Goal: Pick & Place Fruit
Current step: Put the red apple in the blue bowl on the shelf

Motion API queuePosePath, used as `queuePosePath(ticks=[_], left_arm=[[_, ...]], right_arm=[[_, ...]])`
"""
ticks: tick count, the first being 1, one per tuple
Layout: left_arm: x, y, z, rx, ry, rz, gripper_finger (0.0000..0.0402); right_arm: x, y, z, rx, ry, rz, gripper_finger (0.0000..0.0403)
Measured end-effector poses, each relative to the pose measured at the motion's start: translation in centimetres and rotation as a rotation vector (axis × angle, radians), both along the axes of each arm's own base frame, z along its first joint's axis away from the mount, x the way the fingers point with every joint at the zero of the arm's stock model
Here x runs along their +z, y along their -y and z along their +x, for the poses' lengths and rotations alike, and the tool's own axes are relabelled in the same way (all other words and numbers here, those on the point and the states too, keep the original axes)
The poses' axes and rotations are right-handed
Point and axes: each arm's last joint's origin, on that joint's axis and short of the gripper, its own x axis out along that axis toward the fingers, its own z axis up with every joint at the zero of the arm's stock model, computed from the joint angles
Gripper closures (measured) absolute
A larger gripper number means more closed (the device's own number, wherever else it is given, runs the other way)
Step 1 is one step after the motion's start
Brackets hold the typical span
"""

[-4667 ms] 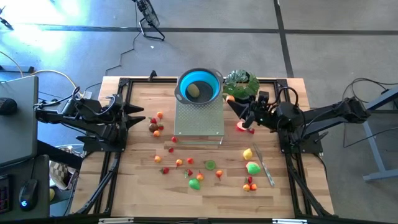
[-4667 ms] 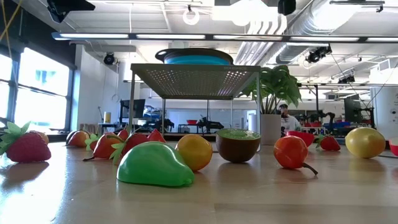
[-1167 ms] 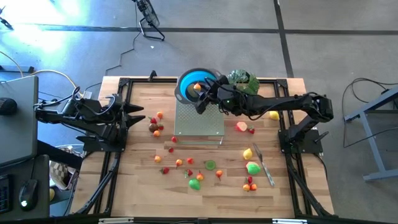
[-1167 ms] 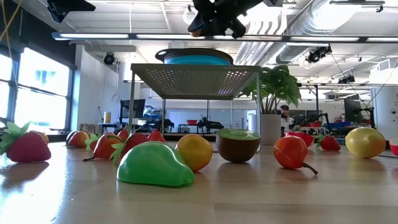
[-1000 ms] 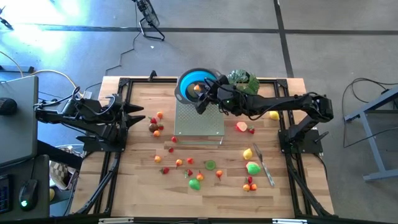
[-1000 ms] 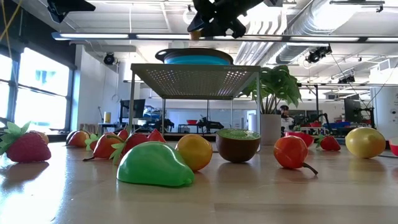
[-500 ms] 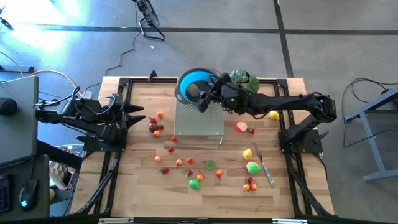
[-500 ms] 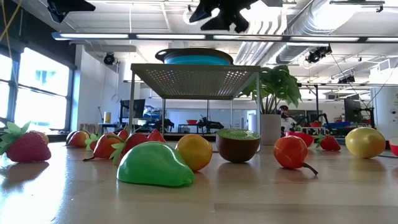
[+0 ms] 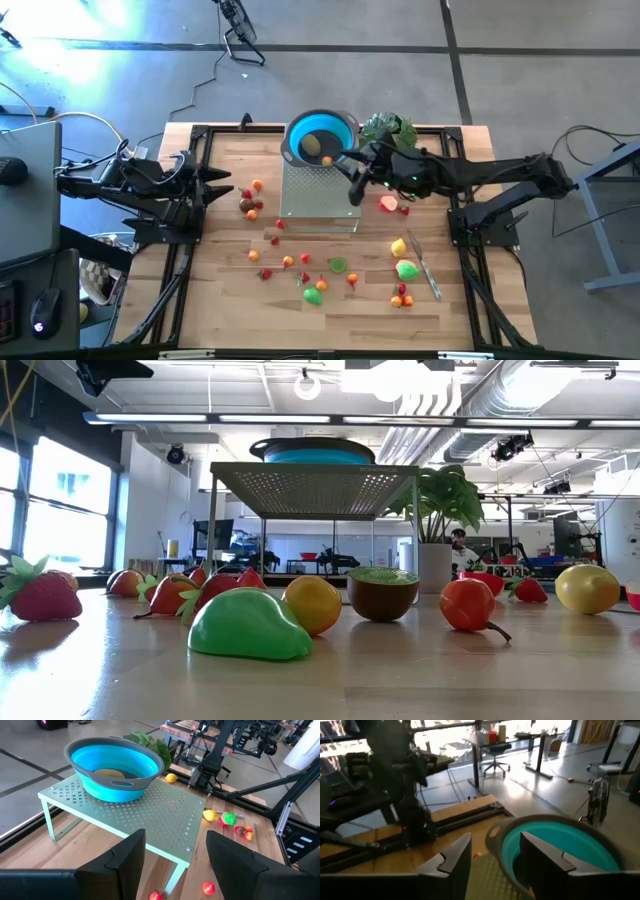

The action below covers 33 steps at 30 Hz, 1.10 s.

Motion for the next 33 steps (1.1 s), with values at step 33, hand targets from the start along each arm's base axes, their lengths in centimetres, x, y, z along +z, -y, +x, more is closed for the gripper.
queuePosePath(ticks=[33], left_arm=[[-0.1,0.0,0.0,0.0,-0.007,0.002,0.0197]], right_arm=[[-3.5,-1.7,-8.4,-0.36,-0.365,0.757,0.0267]])
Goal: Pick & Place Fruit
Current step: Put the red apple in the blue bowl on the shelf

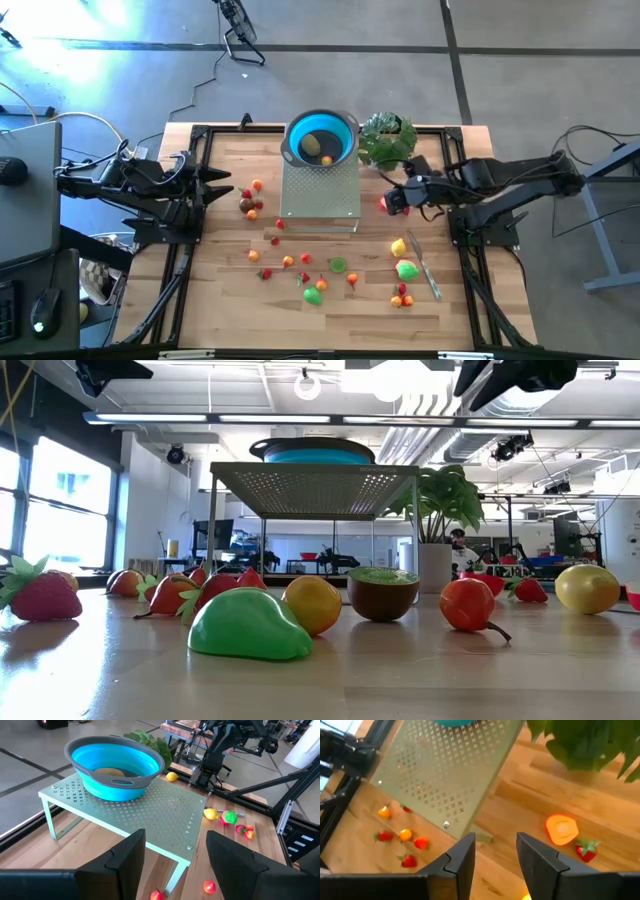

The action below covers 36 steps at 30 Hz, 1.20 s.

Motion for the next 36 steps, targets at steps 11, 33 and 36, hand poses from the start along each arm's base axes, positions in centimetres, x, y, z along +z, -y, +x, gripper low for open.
queuePosePath(ticks=[11,33,36], left_arm=[[0.0,0.0,0.0,0.0,0.0,0.0,0.0197],[0.0,0.0,0.0,0.0,0.001,-0.001,0.0197],[0.0,0.0,0.0,0.0,0.001,-0.001,0.0197]], right_arm=[[0.1,-0.1,0.3,0.38,-0.087,-0.181,0.0267],[-6.8,2.7,5.4,0.7,-0.555,-0.094,0.0042],[-7.2,3.5,5.7,0.813,-0.588,-0.145,0.005]])
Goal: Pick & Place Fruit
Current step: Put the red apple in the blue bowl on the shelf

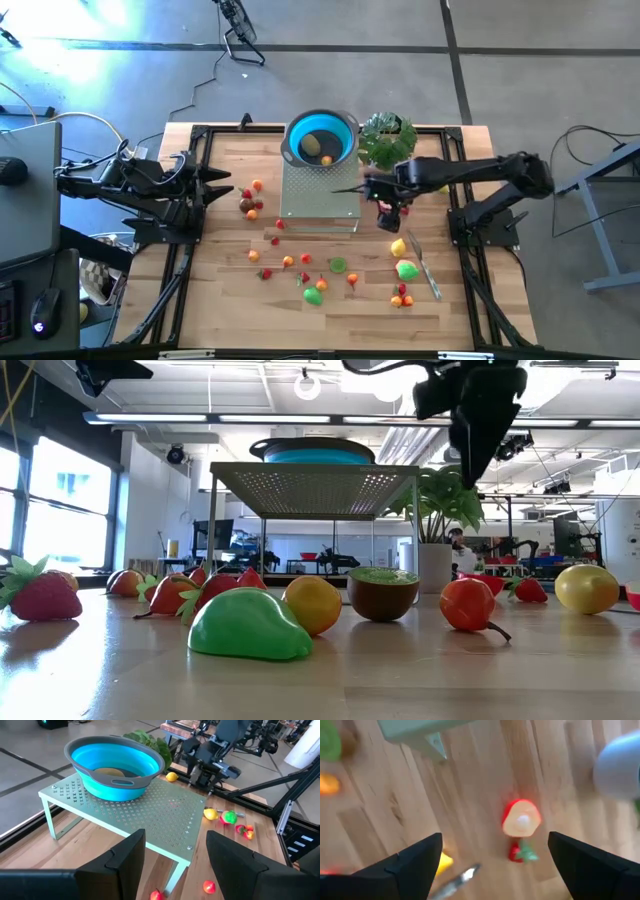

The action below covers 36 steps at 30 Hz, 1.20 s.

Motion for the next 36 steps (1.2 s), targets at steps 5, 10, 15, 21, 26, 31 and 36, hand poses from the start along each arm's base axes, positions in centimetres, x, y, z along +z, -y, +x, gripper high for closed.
queuePosePath(ticks=[5,10,15,21,26,31,36], left_arm=[[0.0,0.0,0.0,0.0,0.0,0.0,0.0197],[0.0,0.0,0.0,0.0,0.0,0.001,0.0197],[0.0,0.0,0.0,0.0,0.0,0.001,0.0197],[0.0,0.0,0.0,0.0,0.0,-0.002,0.0197],[0.0,0.0,0.0,0.001,0.0,-0.002,0.0197],[0.0,0.0,0.0,0.001,0.001,-0.002,0.0197],[0.0,0.0,0.0,0.001,0.001,-0.002,0.0197]], right_arm=[[-0.7,1.5,0.3,0.099,-0.004,-0.016,0.0071],[-2.2,2.8,0.2,0.078,0.023,0.056,0.0086],[-3.7,3.0,-0.3,0.095,-0.004,0.084,0.0089],[-4.5,2.7,-1.7,0.009,-0.018,0.118,0.0089],[-4.7,2.4,-3.6,-0.102,0.044,0.132,0.0089],[-5.3,2.2,-5.1,-0.296,0.192,0.156,0.0089],[-6.8,2.2,-5.4,-0.556,0.358,0.198,0.0089]])
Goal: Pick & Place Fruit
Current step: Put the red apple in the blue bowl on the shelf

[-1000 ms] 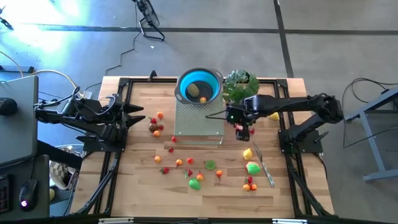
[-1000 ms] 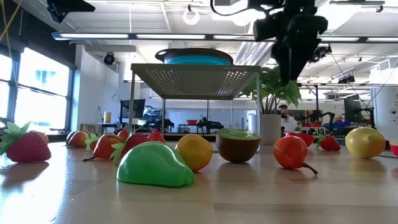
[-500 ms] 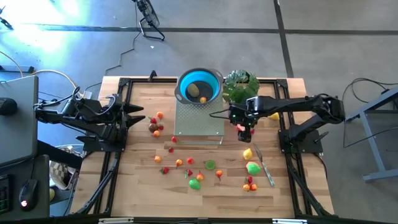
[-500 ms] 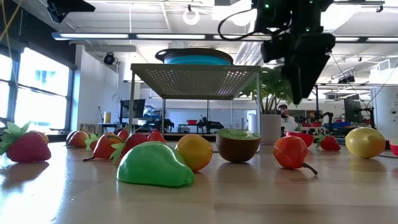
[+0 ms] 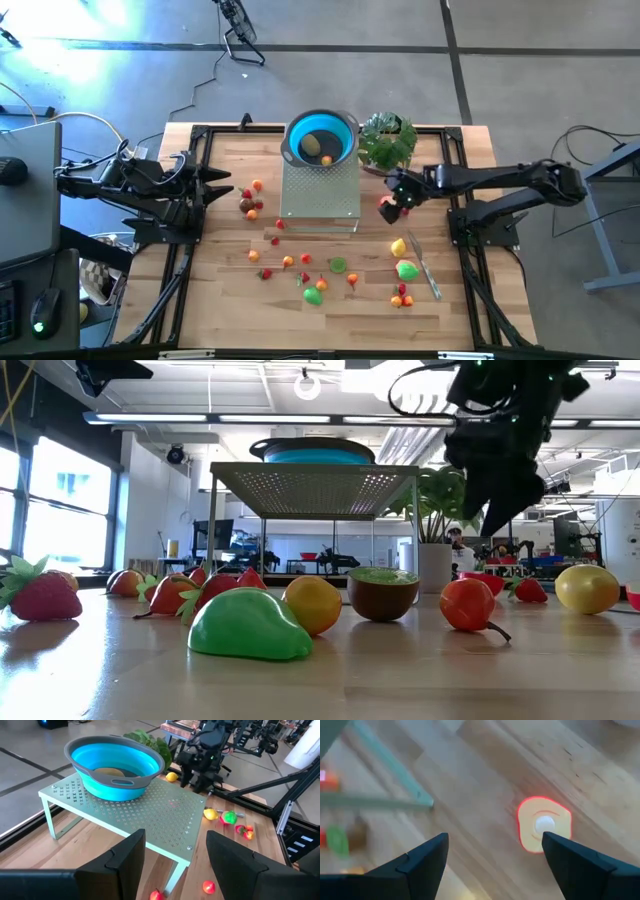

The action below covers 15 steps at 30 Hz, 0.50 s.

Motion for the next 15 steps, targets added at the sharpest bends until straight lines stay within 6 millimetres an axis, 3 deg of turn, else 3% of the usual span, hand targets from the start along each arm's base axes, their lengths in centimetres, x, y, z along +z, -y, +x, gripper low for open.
queuePosePath(ticks=[8,15], left_arm=[[0.0,0.0,0.0,0.005,0.006,-0.02,0.0197],[0.0,0.0,0.0,0.005,0.006,-0.021,0.0197]], right_arm=[[-2.5,0.2,-0.4,-0.192,-0.047,0.004,0.0081],[-2.6,0.5,-0.4,-0.294,-0.039,-0.059,0.0065]])
